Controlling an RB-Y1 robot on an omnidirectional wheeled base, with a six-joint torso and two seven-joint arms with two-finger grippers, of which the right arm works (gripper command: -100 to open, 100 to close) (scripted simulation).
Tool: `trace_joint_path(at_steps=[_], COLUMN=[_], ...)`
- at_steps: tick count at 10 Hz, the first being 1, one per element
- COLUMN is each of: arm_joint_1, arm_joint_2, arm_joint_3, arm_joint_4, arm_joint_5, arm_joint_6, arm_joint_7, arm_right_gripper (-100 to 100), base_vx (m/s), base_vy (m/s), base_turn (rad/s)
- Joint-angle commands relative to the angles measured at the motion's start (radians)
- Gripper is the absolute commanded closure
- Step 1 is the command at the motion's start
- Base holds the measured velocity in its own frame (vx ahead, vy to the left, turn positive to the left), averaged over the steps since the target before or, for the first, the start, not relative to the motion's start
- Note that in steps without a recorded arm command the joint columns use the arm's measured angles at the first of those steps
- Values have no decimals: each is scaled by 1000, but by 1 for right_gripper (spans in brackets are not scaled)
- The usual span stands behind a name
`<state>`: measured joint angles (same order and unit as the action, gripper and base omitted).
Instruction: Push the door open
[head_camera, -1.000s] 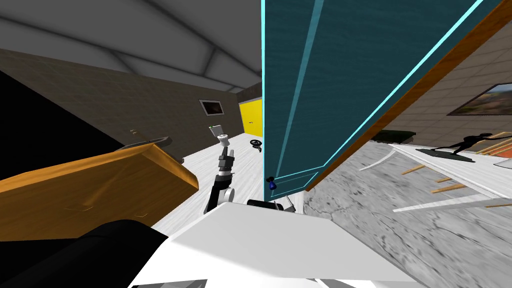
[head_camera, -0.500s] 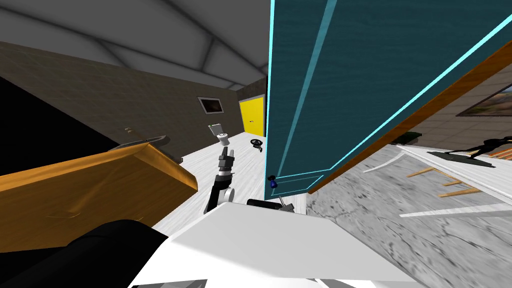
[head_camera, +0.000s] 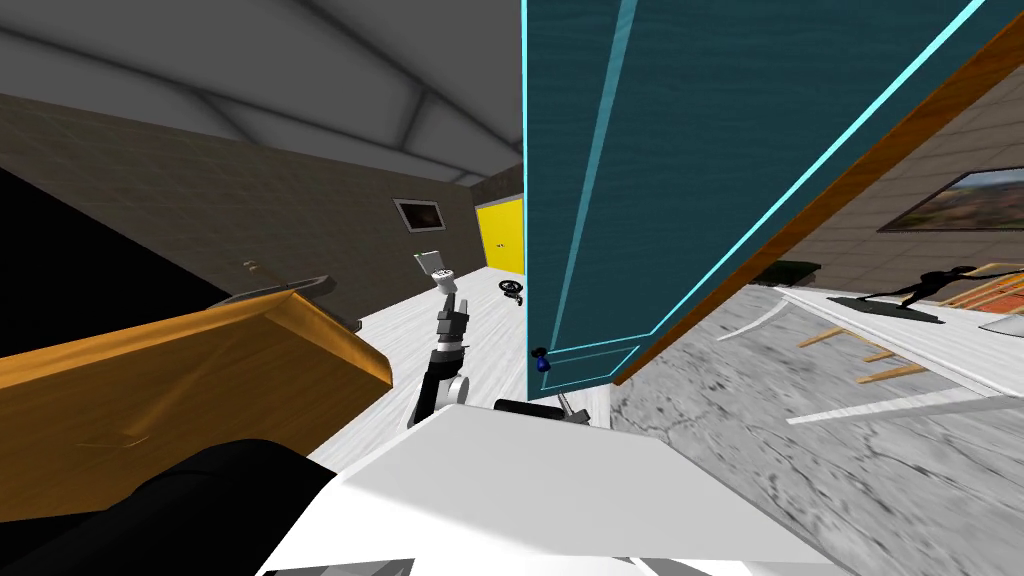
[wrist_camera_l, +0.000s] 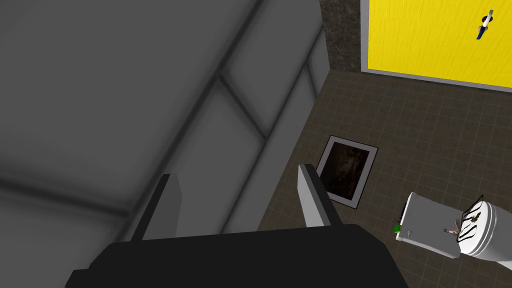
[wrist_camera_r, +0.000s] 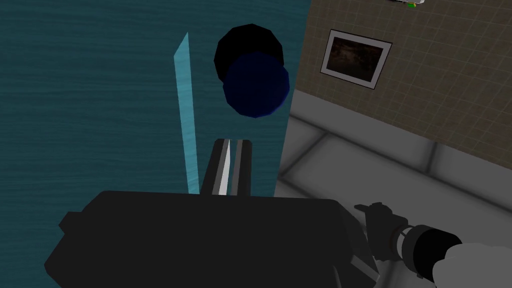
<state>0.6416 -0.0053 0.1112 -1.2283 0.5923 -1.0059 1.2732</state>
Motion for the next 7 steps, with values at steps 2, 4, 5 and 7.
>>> trace_joint_path(at_steps=[2,4,5,7], arm_joint_1=[36,48,43,30], arm_joint_2=[5,46,34,-11], arm_joint_3=[14,19,17,16], arm_joint_4=[14,19,17,14], arm_joint_5=[-11,-16,-14,-17], arm_joint_6=[-40,-53,-47,-32], arm_joint_7=[27,36,32,30], arm_right_gripper=[-100,-100,-100,-100], base_vx=[-59,-54,-17,123], base_vy=[42,40,17,63], base_turn=[-314,-180,-13,19])
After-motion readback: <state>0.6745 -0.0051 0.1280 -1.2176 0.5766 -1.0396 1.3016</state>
